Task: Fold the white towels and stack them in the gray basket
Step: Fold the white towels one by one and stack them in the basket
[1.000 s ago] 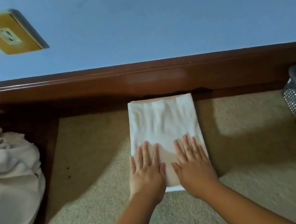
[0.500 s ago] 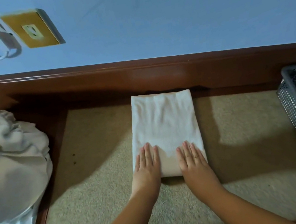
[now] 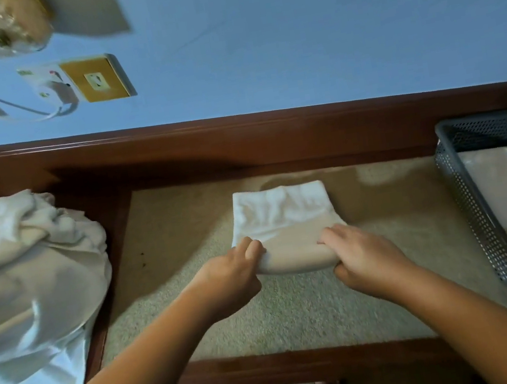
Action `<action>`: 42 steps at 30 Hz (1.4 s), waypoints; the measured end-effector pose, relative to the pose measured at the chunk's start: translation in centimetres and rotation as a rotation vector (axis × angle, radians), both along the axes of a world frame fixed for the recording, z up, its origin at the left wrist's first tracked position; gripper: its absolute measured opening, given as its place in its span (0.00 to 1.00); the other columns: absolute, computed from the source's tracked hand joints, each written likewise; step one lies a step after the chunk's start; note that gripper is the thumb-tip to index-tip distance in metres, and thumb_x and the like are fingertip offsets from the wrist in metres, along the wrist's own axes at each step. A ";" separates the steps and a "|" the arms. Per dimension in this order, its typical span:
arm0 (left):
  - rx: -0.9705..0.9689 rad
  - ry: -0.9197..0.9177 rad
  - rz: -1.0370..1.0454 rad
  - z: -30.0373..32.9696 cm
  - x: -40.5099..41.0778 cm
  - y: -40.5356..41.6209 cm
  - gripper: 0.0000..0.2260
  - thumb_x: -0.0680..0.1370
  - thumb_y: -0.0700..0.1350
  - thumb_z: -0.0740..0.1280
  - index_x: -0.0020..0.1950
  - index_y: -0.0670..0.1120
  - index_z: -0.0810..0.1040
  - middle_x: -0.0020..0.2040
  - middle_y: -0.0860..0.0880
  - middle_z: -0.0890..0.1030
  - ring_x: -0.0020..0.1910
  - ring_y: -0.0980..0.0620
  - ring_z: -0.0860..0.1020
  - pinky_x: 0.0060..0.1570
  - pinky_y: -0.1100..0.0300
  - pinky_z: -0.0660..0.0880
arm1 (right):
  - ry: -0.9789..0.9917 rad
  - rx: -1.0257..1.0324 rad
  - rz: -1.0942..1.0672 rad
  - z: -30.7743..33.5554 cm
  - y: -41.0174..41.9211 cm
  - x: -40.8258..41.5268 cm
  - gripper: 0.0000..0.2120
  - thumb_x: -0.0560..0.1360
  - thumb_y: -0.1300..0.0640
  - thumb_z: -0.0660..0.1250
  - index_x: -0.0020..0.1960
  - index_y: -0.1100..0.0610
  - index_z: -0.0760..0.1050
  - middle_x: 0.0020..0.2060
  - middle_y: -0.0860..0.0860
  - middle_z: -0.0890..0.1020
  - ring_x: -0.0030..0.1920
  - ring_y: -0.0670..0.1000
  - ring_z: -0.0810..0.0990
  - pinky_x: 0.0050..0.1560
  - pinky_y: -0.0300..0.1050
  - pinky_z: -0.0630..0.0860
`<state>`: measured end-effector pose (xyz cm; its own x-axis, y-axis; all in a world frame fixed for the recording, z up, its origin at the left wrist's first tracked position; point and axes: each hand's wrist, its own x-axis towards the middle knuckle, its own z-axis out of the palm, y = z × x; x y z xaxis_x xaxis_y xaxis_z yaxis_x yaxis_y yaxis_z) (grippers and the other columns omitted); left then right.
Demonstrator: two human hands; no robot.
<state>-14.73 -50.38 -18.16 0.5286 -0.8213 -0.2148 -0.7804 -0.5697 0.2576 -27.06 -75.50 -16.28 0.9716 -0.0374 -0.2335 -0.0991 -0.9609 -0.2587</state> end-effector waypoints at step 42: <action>-0.080 0.657 1.043 -14.3 1.7 -5.4 0.25 0.82 0.62 0.63 0.71 0.46 0.70 0.59 0.49 0.77 0.51 0.49 0.79 0.46 0.53 0.78 | 0.215 0.427 -0.902 -16.1 -4.7 3.7 0.18 0.82 0.39 0.57 0.56 0.54 0.71 0.47 0.54 0.80 0.42 0.53 0.81 0.43 0.55 0.82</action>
